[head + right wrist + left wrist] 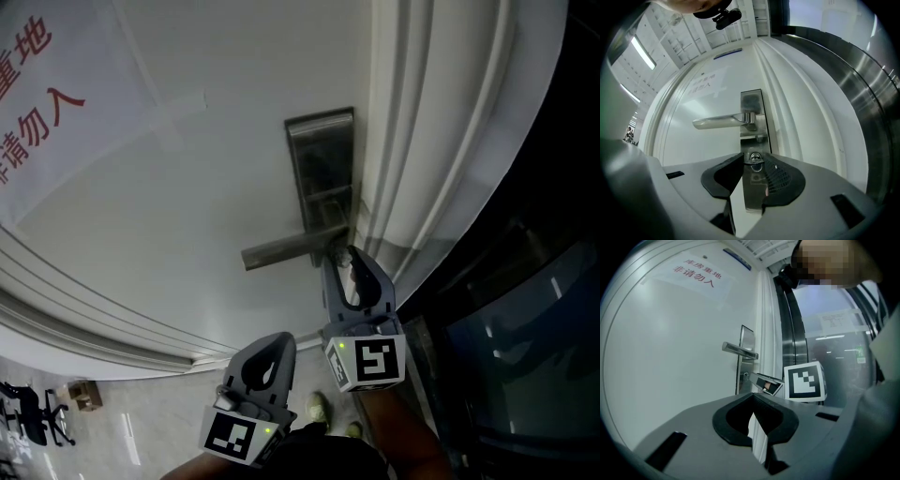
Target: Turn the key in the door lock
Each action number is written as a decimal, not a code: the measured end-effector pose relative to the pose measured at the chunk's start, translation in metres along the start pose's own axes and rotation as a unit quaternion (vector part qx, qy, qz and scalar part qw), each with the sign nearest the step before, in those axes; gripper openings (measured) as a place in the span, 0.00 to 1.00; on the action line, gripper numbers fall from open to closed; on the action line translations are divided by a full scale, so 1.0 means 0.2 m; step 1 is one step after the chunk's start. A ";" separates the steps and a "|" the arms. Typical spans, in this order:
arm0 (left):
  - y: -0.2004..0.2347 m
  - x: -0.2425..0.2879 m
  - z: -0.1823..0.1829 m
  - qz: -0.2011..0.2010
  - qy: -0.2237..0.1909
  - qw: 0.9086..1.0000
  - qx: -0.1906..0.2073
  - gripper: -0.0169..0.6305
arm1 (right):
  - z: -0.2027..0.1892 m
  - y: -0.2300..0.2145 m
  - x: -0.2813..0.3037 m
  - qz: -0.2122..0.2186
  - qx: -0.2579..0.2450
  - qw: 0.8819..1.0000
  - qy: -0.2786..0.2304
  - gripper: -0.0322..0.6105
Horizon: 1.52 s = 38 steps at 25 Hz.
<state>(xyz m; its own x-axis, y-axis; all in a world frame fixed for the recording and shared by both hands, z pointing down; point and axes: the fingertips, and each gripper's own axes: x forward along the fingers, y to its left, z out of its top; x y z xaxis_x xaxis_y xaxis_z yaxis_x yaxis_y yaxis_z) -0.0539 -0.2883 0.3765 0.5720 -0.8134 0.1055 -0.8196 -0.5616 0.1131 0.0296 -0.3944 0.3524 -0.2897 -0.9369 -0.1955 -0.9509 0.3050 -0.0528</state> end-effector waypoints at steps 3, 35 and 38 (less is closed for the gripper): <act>0.01 -0.01 -0.01 0.002 0.001 1.000 -0.002 0.03 | 0.00 0.00 0.02 -0.003 -0.004 1.000 0.010 0.26; -0.01 0.04 0.07 -0.009 -0.029 0.999 -0.029 0.03 | 0.00 -0.01 0.07 0.011 0.006 0.999 0.049 0.26; -0.04 0.04 0.08 -0.011 -0.035 0.999 -0.033 0.03 | 0.02 -0.02 0.02 0.015 0.005 0.998 0.058 0.26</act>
<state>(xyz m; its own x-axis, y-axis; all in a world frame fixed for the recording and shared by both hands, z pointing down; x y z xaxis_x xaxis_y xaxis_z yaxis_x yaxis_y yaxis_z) -0.0433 -0.2921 0.3612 0.5836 -0.8114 0.0340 -0.8023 -0.5695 0.1789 0.0319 -0.3980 0.3483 -0.3298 -0.9405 -0.0821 -0.9404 0.3349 -0.0586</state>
